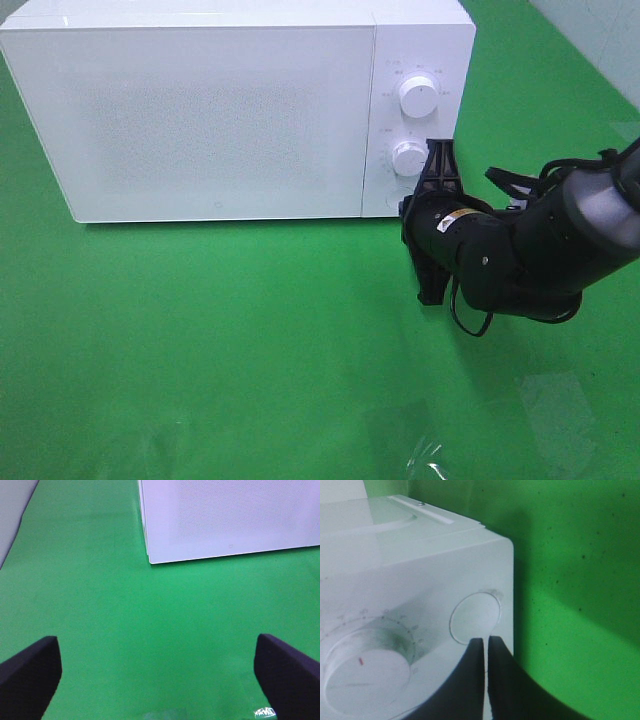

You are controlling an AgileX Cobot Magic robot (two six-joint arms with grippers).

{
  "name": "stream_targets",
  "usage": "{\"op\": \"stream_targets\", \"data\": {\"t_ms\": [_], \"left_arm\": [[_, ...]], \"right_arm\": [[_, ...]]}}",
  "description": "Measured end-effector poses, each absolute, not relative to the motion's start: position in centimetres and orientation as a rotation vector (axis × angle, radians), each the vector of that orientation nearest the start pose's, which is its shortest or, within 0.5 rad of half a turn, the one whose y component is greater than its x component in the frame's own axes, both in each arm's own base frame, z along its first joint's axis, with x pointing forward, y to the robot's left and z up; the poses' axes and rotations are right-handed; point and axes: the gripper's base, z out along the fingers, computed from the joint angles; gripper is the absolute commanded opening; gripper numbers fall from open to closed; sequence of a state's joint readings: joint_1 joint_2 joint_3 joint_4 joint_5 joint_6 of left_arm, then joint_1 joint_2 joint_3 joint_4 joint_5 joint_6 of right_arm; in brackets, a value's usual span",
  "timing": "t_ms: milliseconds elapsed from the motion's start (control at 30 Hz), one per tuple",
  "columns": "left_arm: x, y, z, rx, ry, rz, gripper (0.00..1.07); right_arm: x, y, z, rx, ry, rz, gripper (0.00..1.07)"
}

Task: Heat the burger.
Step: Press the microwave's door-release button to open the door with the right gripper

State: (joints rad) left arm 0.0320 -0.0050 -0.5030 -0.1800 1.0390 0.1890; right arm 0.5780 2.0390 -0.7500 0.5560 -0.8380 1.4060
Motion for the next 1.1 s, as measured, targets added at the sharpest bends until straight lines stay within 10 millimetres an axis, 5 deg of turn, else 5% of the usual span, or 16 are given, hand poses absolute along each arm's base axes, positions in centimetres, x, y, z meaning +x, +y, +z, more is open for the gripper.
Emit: {"op": "stream_targets", "data": {"t_ms": [600, 1100], "left_arm": [[-0.5, -1.4, 28.1, 0.164, 1.996, -0.073, 1.03], [-0.5, -1.4, 28.1, 0.164, 1.996, -0.073, 1.03]], "right_arm": [[34.2, 16.2, 8.3, 1.457, 1.586, 1.077, 0.00], [34.4, 16.2, 8.4, 1.428, 1.569, 1.091, 0.00]]}}
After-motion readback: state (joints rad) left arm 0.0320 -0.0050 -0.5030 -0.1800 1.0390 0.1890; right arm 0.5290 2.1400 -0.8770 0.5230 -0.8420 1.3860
